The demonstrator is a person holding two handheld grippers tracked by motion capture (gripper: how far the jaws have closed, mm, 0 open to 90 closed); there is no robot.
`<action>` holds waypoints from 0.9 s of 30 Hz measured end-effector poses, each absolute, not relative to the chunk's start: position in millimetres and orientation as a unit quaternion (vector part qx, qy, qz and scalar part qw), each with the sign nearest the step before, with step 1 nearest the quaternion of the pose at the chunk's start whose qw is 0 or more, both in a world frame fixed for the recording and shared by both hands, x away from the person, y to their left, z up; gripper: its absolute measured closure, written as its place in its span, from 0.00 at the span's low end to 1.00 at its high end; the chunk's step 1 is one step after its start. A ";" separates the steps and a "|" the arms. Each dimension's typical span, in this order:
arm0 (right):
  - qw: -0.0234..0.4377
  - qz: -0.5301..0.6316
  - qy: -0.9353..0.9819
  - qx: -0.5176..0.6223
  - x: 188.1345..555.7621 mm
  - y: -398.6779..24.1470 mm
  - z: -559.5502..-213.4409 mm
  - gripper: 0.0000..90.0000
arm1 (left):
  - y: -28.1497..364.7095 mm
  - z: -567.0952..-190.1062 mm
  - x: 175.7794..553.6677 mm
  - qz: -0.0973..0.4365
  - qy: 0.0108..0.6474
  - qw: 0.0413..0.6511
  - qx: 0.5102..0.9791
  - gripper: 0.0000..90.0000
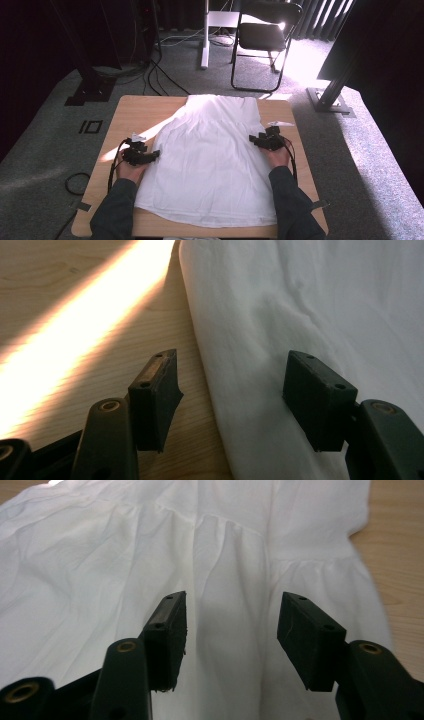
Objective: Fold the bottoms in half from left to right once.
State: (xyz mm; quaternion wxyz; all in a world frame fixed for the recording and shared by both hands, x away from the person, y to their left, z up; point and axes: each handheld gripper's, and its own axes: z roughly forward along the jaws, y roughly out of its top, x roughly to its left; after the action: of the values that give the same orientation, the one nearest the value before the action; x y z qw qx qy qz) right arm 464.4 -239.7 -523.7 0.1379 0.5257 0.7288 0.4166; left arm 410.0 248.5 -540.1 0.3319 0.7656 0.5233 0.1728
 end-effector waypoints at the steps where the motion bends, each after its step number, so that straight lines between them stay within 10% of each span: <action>1: 0.135 0.415 0.727 0.530 467.7 -238.6 -525.8 0.50 | 247.7 -542.9 411.7 0.167 0.524 0.332 0.766 0.45; 3: 0.125 0.413 0.724 0.538 474.6 -236.3 -530.4 0.52 | 246.6 -544.4 411.7 0.156 0.514 0.349 0.768 0.53; 5: 0.116 0.410 0.725 0.541 478.5 -234.9 -533.1 0.55 | 246.2 -544.5 411.8 0.144 0.509 0.353 0.771 0.83; 8: 0.108 0.389 0.737 0.542 483.2 -234.2 -537.3 0.96 | 244.2 -541.6 404.4 0.148 0.500 0.355 0.776 0.98; 22: 0.224 0.414 0.722 0.507 437.9 -282.4 -484.3 0.98 | 238.5 -515.4 314.8 0.162 0.448 0.430 0.766 0.99; 27: 0.205 0.366 0.720 0.553 446.3 -296.1 -529.1 0.97 | 235.6 -510.3 324.4 0.179 0.456 0.419 0.764 0.67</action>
State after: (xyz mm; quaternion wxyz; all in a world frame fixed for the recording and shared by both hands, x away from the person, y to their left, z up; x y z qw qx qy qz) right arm 446.3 -296.1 -529.1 0.2050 0.5533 0.7198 0.3656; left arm 324.4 235.6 -510.3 0.4194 0.7640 0.4564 0.1795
